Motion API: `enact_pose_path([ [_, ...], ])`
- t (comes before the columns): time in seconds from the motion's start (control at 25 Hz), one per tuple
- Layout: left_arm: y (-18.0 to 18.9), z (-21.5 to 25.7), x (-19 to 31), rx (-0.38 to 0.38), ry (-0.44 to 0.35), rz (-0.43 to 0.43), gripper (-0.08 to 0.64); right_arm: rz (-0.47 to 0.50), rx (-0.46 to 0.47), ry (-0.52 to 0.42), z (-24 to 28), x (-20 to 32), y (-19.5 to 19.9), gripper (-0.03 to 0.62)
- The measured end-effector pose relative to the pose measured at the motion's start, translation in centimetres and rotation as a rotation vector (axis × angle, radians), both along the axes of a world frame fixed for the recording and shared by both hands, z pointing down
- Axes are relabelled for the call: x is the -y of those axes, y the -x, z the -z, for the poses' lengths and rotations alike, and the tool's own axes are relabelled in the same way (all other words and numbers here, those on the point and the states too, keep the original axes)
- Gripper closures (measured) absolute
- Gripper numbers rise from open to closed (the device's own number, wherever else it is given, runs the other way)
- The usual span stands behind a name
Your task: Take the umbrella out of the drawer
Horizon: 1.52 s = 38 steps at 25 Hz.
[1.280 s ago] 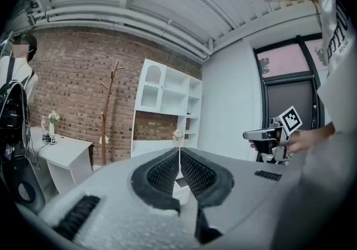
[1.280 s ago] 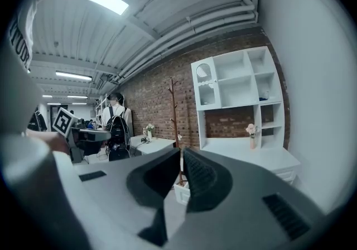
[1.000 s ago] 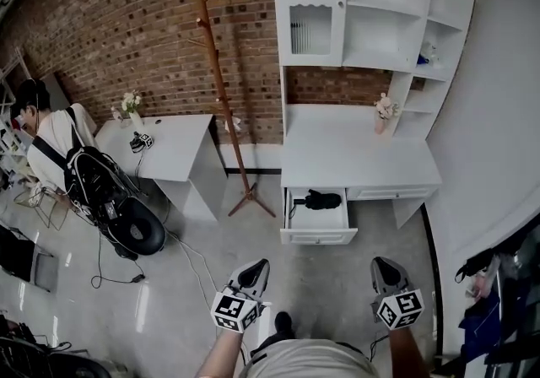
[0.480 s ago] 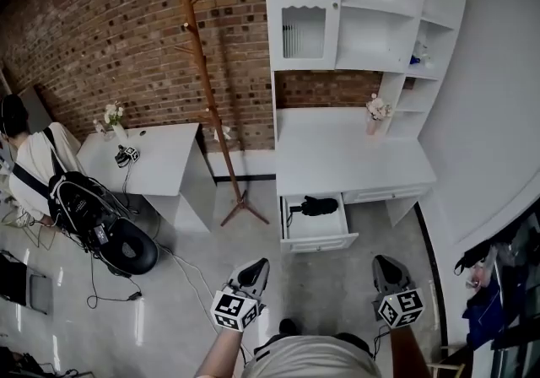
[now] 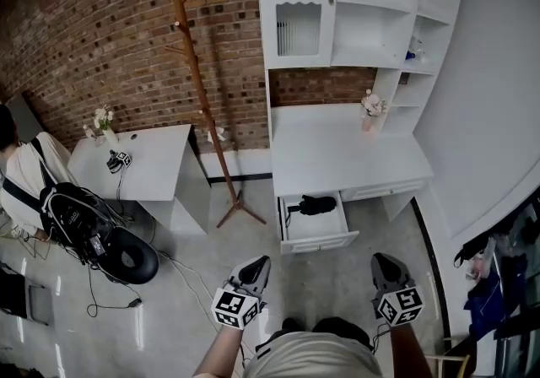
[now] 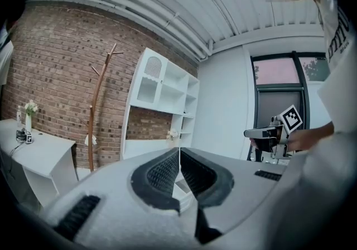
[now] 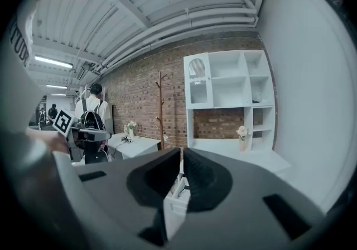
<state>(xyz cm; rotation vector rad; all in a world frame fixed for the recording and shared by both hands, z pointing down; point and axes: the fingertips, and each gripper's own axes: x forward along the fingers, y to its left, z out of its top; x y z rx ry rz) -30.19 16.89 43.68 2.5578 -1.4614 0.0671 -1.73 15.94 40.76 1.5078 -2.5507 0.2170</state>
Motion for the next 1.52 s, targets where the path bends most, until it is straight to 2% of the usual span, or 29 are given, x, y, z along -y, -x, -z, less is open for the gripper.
enact_pose_path([
  [0.36, 0.4, -0.7, 1.4, 0.002, 0.017, 0.004, 0.534, -0.006, -0.005, 0.012, -0.6, 1.5, -0.1, 0.558],
  [0.68, -0.6, -1.3, 3.7, 0.011, 0.031, 0.025, 0.534, 0.015, 0.012, 0.021, -1.5, 5.0, -0.6, 0.558],
  [1.08, -3.1, -1.7, 9.4, 0.02, 0.053, 0.052, 0.534, 0.053, 0.021, 0.045, -2.3, 11.6, -2.3, 0.558],
  [1.52, -5.7, -2.9, 14.9, 0.07, 0.09, 0.101, 0.534, 0.132, 0.024, 0.081, -4.1, 18.6, -4.2, 0.558],
])
